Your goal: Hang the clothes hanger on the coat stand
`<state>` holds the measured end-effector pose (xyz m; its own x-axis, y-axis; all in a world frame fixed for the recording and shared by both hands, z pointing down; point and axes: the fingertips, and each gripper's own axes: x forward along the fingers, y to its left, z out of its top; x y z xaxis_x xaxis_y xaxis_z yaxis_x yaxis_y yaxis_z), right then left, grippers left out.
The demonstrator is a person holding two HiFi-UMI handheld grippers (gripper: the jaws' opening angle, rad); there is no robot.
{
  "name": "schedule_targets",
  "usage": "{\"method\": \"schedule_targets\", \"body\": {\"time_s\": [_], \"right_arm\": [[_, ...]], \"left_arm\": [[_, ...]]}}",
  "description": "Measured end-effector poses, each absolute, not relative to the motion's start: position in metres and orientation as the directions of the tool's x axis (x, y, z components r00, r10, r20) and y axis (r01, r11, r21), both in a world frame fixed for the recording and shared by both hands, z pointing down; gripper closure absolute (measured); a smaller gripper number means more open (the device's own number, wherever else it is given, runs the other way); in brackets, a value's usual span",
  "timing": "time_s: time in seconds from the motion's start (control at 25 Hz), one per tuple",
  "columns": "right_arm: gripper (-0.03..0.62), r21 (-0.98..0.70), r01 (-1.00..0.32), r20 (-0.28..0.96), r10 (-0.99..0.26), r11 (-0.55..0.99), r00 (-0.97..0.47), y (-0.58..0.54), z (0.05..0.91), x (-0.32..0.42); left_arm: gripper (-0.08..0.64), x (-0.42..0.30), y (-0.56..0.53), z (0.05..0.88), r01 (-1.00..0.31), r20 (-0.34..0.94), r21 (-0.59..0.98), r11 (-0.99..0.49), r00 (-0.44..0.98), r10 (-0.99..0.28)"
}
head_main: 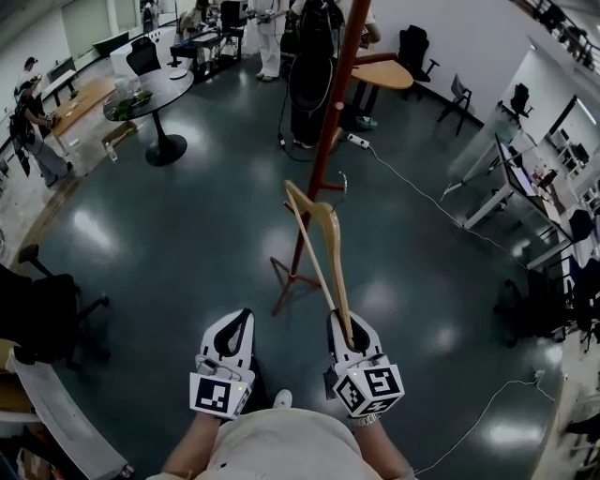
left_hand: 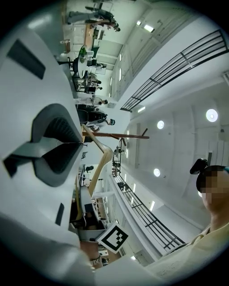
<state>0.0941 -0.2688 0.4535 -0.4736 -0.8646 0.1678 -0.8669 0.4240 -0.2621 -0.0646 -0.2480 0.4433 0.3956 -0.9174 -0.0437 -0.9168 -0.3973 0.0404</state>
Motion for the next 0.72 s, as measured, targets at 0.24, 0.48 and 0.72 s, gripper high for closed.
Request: {"method": "schedule_targets", "body": {"time_s": [0.24, 0.48, 0.72], "right_arm": [[0.534, -0.259, -0.88, 0.159, -0.881, 0.398, -0.445, -0.344, 0.444, 0.061], [0.534, -0.182, -0.896, 0.077, -0.903, 0.405, -0.424, -0.421, 0.39, 0.031], [0.534, -0.167, -0.904, 0.011, -0.916, 0.394, -0.401, -0.478, 0.339, 0.013]], "left_arm": [[0.546, -0.09, -0.334, 0.424, -0.895, -0.104, 0.067, -0.441, 0.433, -0.895], [0.546, -0.122, -0.416, 0.407, -0.866, -0.112, 0.047, -0.498, 0.49, -0.864], [0.546, -0.129, -0.469, 0.396, -0.82, -0.12, 0.061, -0.569, 0.56, -0.82]]}}
